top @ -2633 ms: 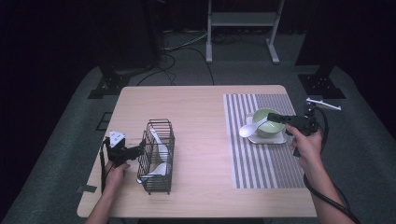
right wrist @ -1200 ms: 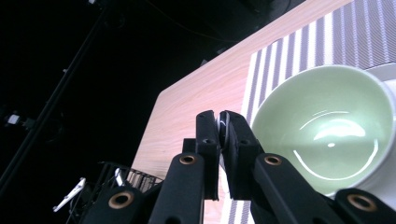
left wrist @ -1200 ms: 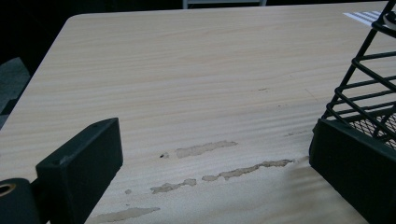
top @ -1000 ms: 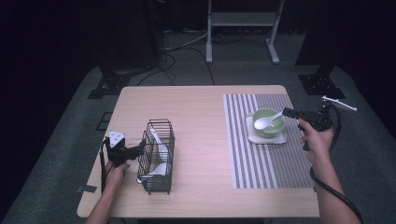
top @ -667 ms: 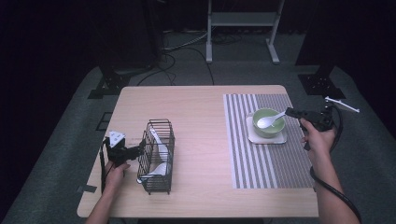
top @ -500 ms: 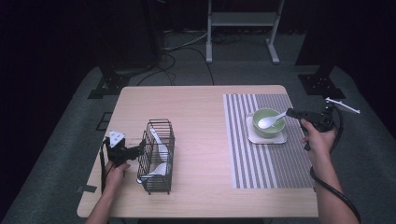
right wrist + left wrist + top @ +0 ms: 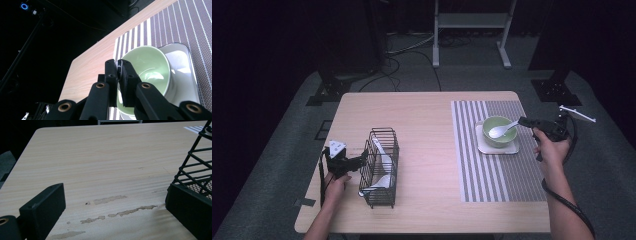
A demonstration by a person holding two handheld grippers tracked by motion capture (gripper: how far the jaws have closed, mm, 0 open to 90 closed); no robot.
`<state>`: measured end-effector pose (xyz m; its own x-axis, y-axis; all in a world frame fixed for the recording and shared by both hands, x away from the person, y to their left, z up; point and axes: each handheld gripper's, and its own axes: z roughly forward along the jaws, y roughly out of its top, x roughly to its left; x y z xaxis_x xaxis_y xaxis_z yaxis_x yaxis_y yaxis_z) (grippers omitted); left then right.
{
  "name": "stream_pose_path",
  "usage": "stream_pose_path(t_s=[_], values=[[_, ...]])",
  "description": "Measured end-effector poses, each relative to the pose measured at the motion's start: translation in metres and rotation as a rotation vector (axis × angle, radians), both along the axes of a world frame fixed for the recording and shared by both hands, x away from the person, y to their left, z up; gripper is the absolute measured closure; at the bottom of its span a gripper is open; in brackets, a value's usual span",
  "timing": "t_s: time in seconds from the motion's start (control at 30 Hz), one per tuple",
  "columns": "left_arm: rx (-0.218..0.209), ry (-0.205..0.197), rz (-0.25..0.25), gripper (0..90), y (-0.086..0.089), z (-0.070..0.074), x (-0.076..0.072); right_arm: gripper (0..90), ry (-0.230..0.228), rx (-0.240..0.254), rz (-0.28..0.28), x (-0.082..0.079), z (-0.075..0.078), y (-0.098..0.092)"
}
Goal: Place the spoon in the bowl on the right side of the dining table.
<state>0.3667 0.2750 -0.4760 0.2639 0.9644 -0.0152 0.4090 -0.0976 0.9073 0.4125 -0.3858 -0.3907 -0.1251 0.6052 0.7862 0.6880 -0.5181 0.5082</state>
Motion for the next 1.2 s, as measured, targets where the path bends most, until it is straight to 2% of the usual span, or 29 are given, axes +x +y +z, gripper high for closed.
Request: stream_pose_path(t_s=[0.6,1.2], values=[[0.002,-0.003,0.003,1.6,-0.001,0.000,0.000,85.0,0.016,0.001,-0.019,0.003,-0.013,-0.003],[0.005,0.003,0.011,1.6,0.000,0.000,0.000,84.9,0.056,0.002,-0.013,0.012,-0.030,-0.003]])
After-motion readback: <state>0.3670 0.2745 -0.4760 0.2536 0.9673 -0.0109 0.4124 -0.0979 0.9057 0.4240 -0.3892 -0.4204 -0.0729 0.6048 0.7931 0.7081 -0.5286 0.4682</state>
